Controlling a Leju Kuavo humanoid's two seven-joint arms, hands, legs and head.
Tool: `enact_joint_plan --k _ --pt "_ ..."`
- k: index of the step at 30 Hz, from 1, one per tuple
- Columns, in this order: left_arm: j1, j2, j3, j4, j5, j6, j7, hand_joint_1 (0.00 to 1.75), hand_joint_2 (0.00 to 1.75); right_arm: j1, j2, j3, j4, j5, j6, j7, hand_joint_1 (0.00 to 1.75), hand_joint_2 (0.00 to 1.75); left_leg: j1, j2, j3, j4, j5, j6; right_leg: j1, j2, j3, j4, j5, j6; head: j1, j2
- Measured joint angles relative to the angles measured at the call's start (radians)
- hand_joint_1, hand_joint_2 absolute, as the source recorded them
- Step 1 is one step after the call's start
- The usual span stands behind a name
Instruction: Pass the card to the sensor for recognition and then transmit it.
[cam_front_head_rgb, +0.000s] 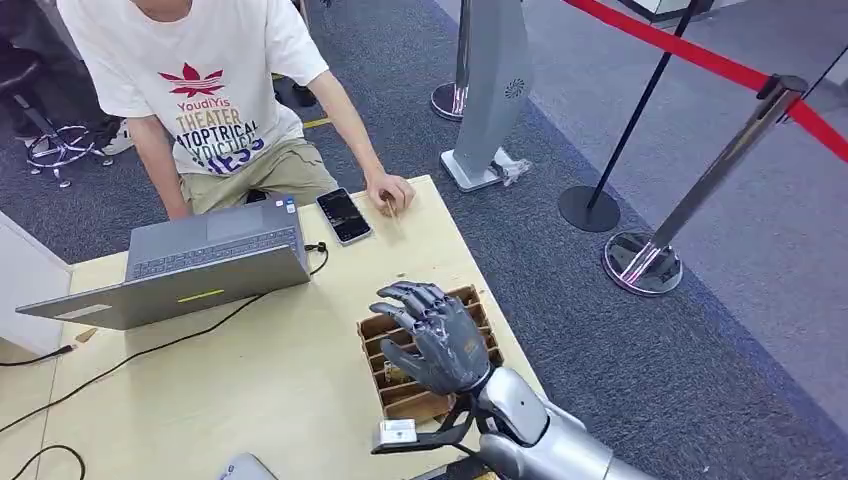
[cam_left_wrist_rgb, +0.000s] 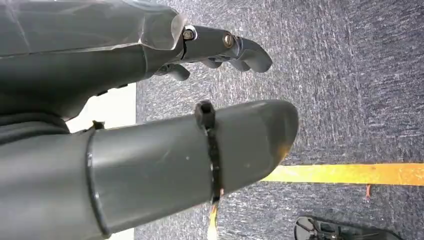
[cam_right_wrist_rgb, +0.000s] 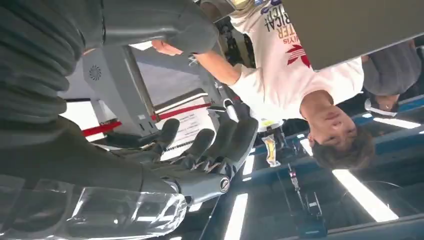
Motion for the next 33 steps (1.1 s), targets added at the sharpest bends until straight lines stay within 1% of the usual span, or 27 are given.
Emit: enact_joint_plan --k 6,7,8,10,14,16,17,22,27,28,30,31,33 --pt "0.000 0.000 0.000 0.000 0.000 0.000 0.000 0.00 0.00 0.003 -0.005 0.000 -0.004 0.003 0.000 0.002 0.80 1.75 0.000 0.000 0.000 0.000 0.000 0.000 0.000 0.000 0.000 0.000 0.000 0.000 0.000 0.000" --pt "0.000 0.000 0.000 0.000 -0.001 0.000 0.000 0.00 0.00 0.005 -0.008 0.000 -0.006 0.009 0.000 0.004 0.84 1.75 0.000 0.000 0.000 0.000 0.000 0.000 0.000 0.000 0.000 0.000 0.000 0.000 0.000 0.000" --pt "-0.001 0.000 0.000 0.000 -0.003 0.000 0.000 0.00 0.00 0.006 -0.009 0.000 -0.008 0.013 0.000 0.008 0.77 1.75 0.000 0.000 0.000 0.000 0.000 0.000 0.000 0.000 0.000 0.000 0.000 0.000 0.000 0.000" --pt "-0.002 0.000 0.001 0.000 -0.018 0.000 0.003 0.00 0.00 0.009 -0.014 0.001 -0.008 0.026 0.006 0.023 0.73 1.75 0.000 0.000 0.000 0.000 0.000 0.000 0.000 0.000 0.000 0.000 0.000 0.000 0.000 0.000" --pt "-0.004 0.000 0.001 0.000 -0.023 0.000 0.003 0.00 0.00 0.009 -0.014 0.003 -0.003 0.031 0.011 0.026 0.70 1.75 0.000 0.000 0.000 0.000 0.000 0.000 0.000 0.000 0.000 0.000 0.000 0.000 0.000 0.000" --pt "-0.006 0.000 0.001 0.000 -0.029 -0.001 0.003 0.00 0.00 0.008 -0.014 0.005 0.003 0.030 0.015 0.026 0.56 1.75 0.000 0.000 0.000 0.000 0.000 0.000 0.000 0.000 0.000 0.000 0.000 0.000 0.000 0.000" --pt "-0.006 0.000 0.001 0.000 -0.030 -0.001 0.003 0.00 0.00 0.007 -0.014 0.006 0.008 0.029 0.016 0.026 0.59 1.75 0.000 0.000 0.000 0.000 0.000 0.000 0.000 0.000 0.000 0.000 0.000 0.000 0.000 0.000" --pt "-0.007 0.000 0.002 0.000 -0.033 -0.001 0.003 0.00 0.00 0.003 -0.014 0.019 0.039 0.030 0.022 0.026 0.63 1.75 0.000 0.000 0.000 0.000 0.000 0.000 0.000 0.000 0.000 0.000 0.000 0.000 0.000 0.000" --pt "-0.008 0.000 0.007 0.000 -0.034 0.000 0.003 0.00 0.00 -0.010 -0.014 0.029 0.088 0.022 0.029 0.029 0.63 1.75 0.000 0.000 0.000 0.000 0.000 0.000 0.000 0.000 0.000 0.000 0.000 0.000 0.000 0.000" --pt "-0.008 0.000 0.008 0.000 -0.034 0.000 0.003 0.00 0.00 -0.011 -0.014 0.029 0.095 0.022 0.029 0.030 0.66 1.75 0.000 0.000 0.000 0.000 0.000 0.000 0.000 0.000 0.000 0.000 0.000 0.000 0.000 0.000" --pt "-0.008 0.000 0.010 0.000 -0.036 0.000 0.003 0.00 0.00 -0.014 -0.014 0.030 0.111 0.010 0.029 0.031 0.66 1.75 0.000 0.000 0.000 0.000 0.000 0.000 0.000 0.000 0.000 0.000 0.000 0.000 0.000 0.000" --pt "-0.008 0.000 0.013 0.000 -0.036 0.000 0.003 0.00 0.00 -0.017 -0.014 0.031 0.119 0.006 0.029 0.031 0.77 1.75 0.000 0.000 0.000 0.000 0.000 0.000 0.000 0.000 0.000 0.000 0.000 0.000 0.000 0.000" --pt "-0.008 0.000 0.018 0.000 -0.037 0.000 0.003 0.00 0.00 -0.021 -0.014 0.031 0.133 0.006 0.029 0.031 0.79 1.75 0.000 0.000 0.000 0.000 0.000 0.000 0.000 0.000 0.000 0.000 0.000 0.000 0.000 0.000"
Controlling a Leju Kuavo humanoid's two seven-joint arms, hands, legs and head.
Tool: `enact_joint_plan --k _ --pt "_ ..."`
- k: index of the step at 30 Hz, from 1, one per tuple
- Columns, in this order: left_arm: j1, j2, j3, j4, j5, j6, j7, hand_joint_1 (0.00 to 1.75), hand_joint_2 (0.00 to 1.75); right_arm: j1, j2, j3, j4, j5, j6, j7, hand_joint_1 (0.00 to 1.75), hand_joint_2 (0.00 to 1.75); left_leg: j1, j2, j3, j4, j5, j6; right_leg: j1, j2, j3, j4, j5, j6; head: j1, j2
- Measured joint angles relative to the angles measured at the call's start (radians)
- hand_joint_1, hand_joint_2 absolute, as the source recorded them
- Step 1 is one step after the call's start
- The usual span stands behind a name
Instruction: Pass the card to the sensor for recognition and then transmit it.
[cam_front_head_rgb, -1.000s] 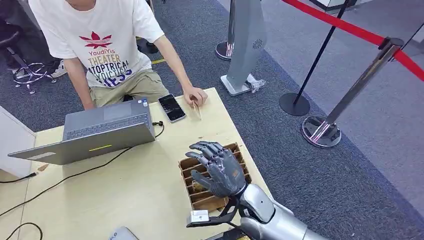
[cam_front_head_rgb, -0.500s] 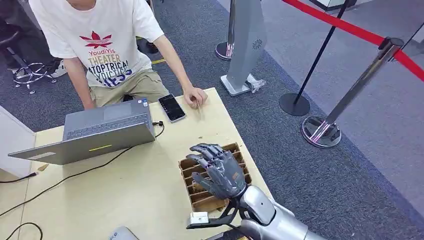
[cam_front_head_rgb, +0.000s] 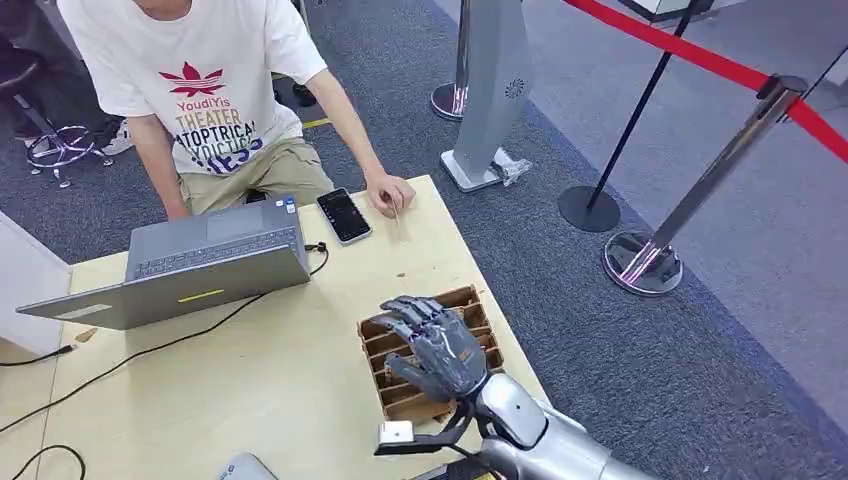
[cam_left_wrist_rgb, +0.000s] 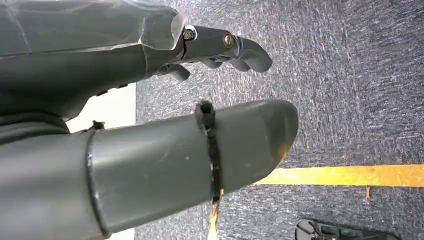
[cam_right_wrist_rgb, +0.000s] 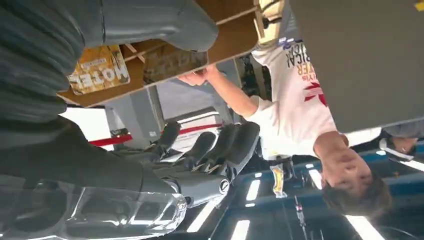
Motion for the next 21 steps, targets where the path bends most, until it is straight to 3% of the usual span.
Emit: enact_joint_plan --k 2,7,14,21 --pt "0.000 0.000 0.002 0.000 -0.002 0.000 0.000 0.00 0.00 -0.003 0.000 0.000 0.013 -0.003 0.000 0.000 0.91 1.75 0.000 0.000 0.000 0.000 0.000 0.000 0.000 0.000 0.000 0.000 0.000 0.000 0.000 0.000" --pt "-0.001 0.000 0.006 0.000 -0.011 0.000 0.003 0.00 0.00 -0.010 0.000 -0.001 0.037 -0.012 -0.002 0.005 1.01 1.75 0.000 0.000 0.000 0.000 0.000 0.000 0.000 0.000 0.000 0.000 0.000 0.000 0.000 0.000" --pt "-0.003 0.000 0.007 0.000 -0.017 0.001 0.006 0.00 0.00 -0.023 0.000 -0.007 0.062 -0.012 -0.003 0.010 0.87 1.75 0.000 0.000 0.000 0.000 0.000 0.000 0.000 0.000 0.000 0.000 0.000 0.000 0.000 0.000" --pt "-0.004 0.000 0.013 0.000 -0.015 0.001 0.013 0.00 0.00 -0.038 0.001 -0.008 0.082 -0.012 -0.001 0.010 0.84 1.75 0.000 0.000 0.000 0.000 0.000 0.000 0.000 0.000 0.000 0.000 0.000 0.000 0.000 0.000"
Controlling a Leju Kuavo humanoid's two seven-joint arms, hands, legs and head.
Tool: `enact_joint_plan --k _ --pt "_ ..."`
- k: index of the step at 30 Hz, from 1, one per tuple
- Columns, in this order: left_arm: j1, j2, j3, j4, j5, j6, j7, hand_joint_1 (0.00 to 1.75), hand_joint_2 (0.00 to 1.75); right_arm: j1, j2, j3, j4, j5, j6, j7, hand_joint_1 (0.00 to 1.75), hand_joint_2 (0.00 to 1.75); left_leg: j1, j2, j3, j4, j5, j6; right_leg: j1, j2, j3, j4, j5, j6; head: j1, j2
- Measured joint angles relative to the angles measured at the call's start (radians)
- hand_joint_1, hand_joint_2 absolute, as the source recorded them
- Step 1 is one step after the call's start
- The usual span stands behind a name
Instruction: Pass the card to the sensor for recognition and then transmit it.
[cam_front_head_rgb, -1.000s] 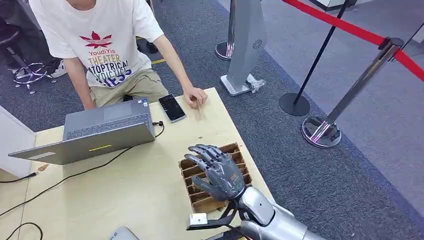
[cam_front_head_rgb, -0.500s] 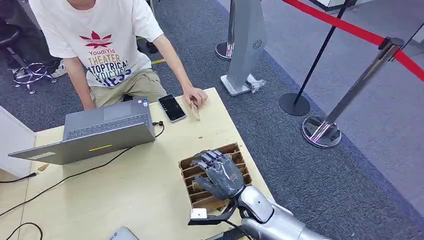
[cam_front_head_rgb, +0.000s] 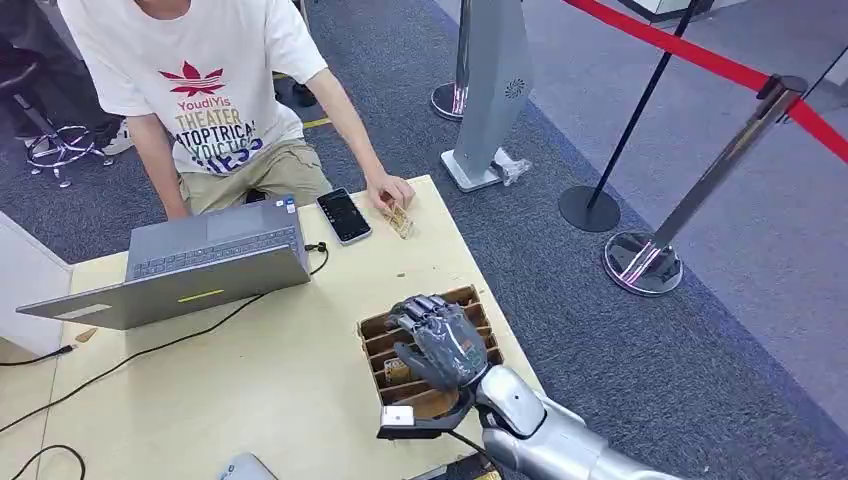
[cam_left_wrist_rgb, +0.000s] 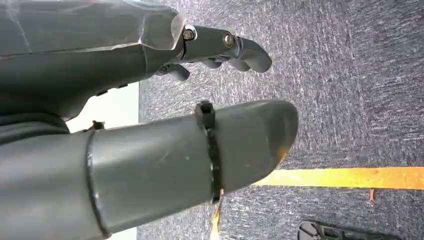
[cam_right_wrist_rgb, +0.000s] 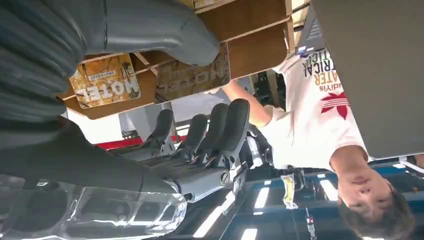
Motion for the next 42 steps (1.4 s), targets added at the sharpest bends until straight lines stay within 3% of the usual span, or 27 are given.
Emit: enact_joint_plan --k 9,19,23,37,41,42 --pt "0.000 0.000 0.014 0.000 0.006 0.003 0.000 0.00 0.00 -0.013 0.008 0.000 0.020 0.001 0.000 -0.001 0.99 1.75 0.000 0.000 0.000 0.000 0.000 0.000 0.000 0.000 0.000 0.000 0.000 0.000 0.000 0.000" --pt "0.000 -0.002 0.039 0.000 0.033 0.006 0.002 0.00 0.00 -0.029 0.027 0.000 0.024 0.039 0.015 -0.003 0.93 1.75 0.000 0.000 0.000 0.000 0.000 0.000 0.000 0.000 0.000 0.000 0.000 0.000 0.000 0.000" --pt "0.002 -0.003 0.047 0.000 0.040 0.006 0.001 0.00 0.00 -0.040 0.030 0.000 0.025 0.055 0.022 -0.003 0.79 1.75 0.000 0.000 0.000 0.000 0.000 0.000 0.000 0.000 0.000 0.000 0.000 0.000 0.000 0.000" --pt "0.004 -0.005 0.067 0.000 0.031 0.003 -0.008 0.00 0.00 -0.045 0.016 -0.025 0.025 0.055 0.034 0.011 0.79 1.75 0.000 0.000 0.000 0.000 0.000 0.000 0.000 0.000 0.000 0.000 0.000 0.000 0.000 0.000" --pt "0.004 -0.005 0.067 0.000 0.026 0.003 -0.008 0.00 0.00 -0.045 -0.002 -0.032 0.025 0.052 0.032 0.008 0.91 1.75 0.000 0.000 0.000 0.000 0.000 0.000 0.000 0.000 0.000 0.000 0.000 0.000 0.000 0.000" --pt "0.004 -0.005 0.067 0.000 0.025 0.003 -0.008 0.00 0.00 -0.045 -0.006 -0.033 0.025 0.052 0.032 0.008 0.84 1.75 0.000 0.000 0.000 0.000 0.000 0.000 0.000 0.000 0.000 0.000 0.000 0.000 0.000 0.000"
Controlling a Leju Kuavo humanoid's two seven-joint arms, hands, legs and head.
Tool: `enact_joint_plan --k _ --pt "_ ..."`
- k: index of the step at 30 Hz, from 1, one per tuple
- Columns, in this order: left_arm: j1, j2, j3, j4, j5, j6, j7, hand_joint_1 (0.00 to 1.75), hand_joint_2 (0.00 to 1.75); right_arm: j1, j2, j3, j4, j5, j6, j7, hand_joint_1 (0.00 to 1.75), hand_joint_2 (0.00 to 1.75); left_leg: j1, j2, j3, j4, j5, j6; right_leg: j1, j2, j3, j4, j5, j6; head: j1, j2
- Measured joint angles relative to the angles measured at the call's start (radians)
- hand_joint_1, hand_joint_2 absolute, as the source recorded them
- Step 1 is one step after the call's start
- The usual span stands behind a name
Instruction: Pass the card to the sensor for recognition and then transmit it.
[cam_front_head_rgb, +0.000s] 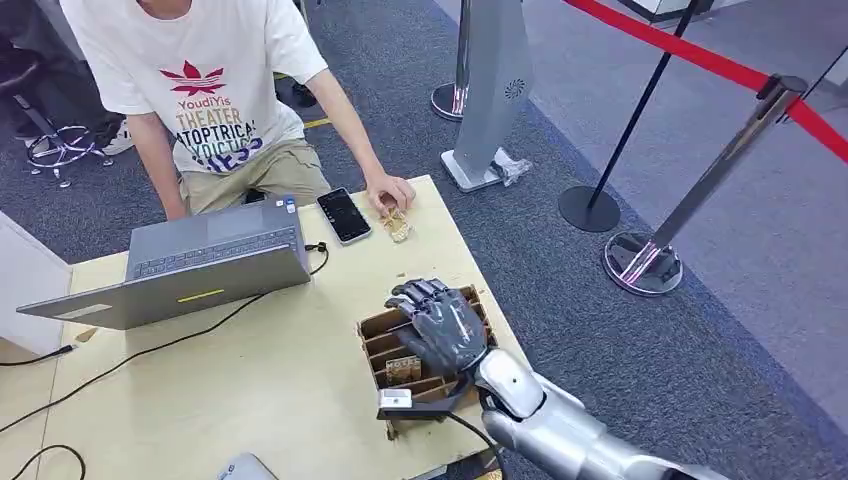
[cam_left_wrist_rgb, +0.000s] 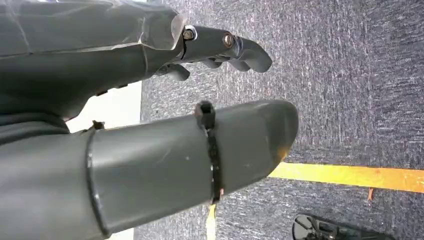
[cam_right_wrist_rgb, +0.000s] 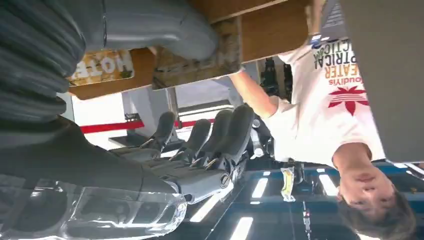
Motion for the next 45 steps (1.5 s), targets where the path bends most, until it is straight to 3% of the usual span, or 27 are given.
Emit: enact_joint_plan --k 3,8,9,11,13,18,36,45 --pt "0.000 0.000 0.000 0.000 0.000 0.000 0.000 0.00 0.00 0.000 -0.009 0.000 0.000 0.000 0.000 -0.002 0.75 1.75 0.000 0.000 0.000 0.000 0.000 0.000 0.000 0.000 0.000 0.000 0.000 0.000 0.000 0.000" --pt "0.000 0.000 0.000 0.000 0.000 -0.002 0.000 0.00 0.00 0.000 -0.020 -0.002 -0.003 0.000 0.005 -0.002 0.77 1.75 0.000 0.000 0.000 0.000 0.000 0.000 0.000 0.000 0.000 0.000 0.000 0.000 0.000 0.000" --pt "0.000 0.000 0.000 0.000 0.000 -0.004 -0.001 0.00 0.00 0.000 -0.023 -0.002 -0.005 0.000 0.011 0.001 0.89 1.75 0.000 0.000 0.000 0.000 0.000 0.000 0.000 0.000 0.000 0.000 0.000 0.000 0.000 0.000" --pt "0.000 0.000 0.001 0.000 0.000 -0.005 -0.001 0.00 0.00 0.000 -0.030 -0.002 -0.007 0.000 0.016 0.003 0.93 1.75 0.000 0.000 0.000 0.000 0.000 0.000 0.000 0.000 0.000 0.000 0.000 0.000 0.000 0.000" --pt "0.000 0.000 0.001 0.000 0.000 -0.005 -0.001 0.00 0.00 0.000 -0.037 -0.002 -0.007 -0.005 0.021 0.003 1.31 1.75 0.000 0.000 0.000 0.000 0.000 0.000 0.000 0.000 0.000 0.000 0.000 0.000 0.000 0.000" --pt "0.000 0.001 0.005 0.000 0.001 -0.006 -0.003 0.00 0.00 0.000 -0.049 -0.002 -0.007 -0.021 0.024 0.000 1.59 1.75 0.000 0.000 0.000 0.000 0.000 0.000 0.000 0.000 0.000 0.000 0.000 0.000 0.000 0.000" --pt "0.000 0.001 0.025 0.000 -0.003 0.000 -0.010 0.00 0.00 -0.006 -0.068 0.004 -0.007 -0.058 0.022 -0.005 1.69 1.75 0.000 0.000 0.000 0.000 0.000 0.000 0.000 0.000 0.000 0.000 0.000 0.000 0.000 0.000" --pt "-0.002 0.002 0.025 0.000 -0.022 -0.008 -0.018 0.00 0.00 -0.029 -0.065 0.010 -0.034 -0.212 0.060 -0.060 1.66 1.75 0.000 0.000 0.000 0.000 0.000 0.000 0.000 0.000 0.000 0.000 0.000 0.000 0.000 0.000"
